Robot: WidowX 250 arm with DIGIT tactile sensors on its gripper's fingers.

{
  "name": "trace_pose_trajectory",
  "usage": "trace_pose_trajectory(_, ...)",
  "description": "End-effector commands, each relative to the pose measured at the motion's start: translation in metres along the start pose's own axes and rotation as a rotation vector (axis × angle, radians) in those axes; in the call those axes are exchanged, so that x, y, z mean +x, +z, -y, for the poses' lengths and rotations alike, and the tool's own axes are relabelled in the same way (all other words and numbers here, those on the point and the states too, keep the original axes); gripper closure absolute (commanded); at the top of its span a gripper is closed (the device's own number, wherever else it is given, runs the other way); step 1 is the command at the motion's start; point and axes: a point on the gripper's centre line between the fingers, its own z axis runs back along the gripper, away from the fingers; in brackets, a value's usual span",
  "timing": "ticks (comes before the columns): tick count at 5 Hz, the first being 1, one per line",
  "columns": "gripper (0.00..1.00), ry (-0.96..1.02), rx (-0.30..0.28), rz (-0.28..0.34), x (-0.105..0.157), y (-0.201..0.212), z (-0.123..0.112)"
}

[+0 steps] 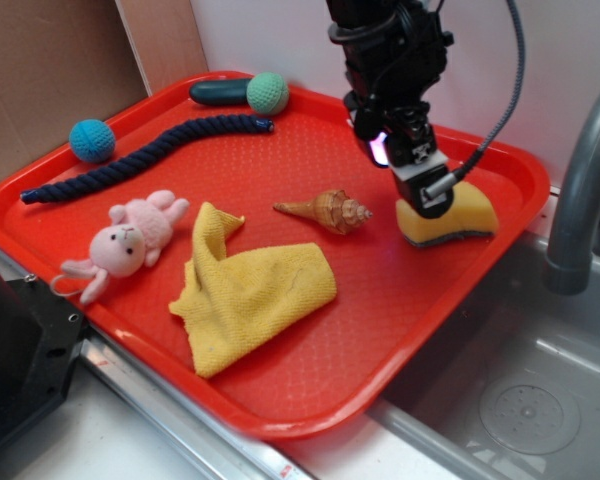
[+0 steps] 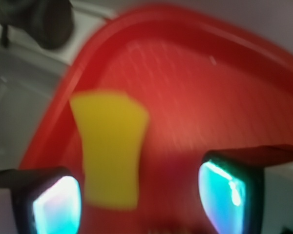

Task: Grab the green sponge.

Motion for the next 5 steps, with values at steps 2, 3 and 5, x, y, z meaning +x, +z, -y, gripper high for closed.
trace_pose_trajectory(2, 0.0, -0.237, 0.095, -0.16, 0.024, -0.024, 0.041)
trace_pose_trajectory(3, 0.0, -0.262, 0.118, -0.193, 0.022, -0.022, 0.047)
trace_pose_trajectory(5, 1.0, -0.187, 0.091, -0.226, 0.007, -0.021, 0.031)
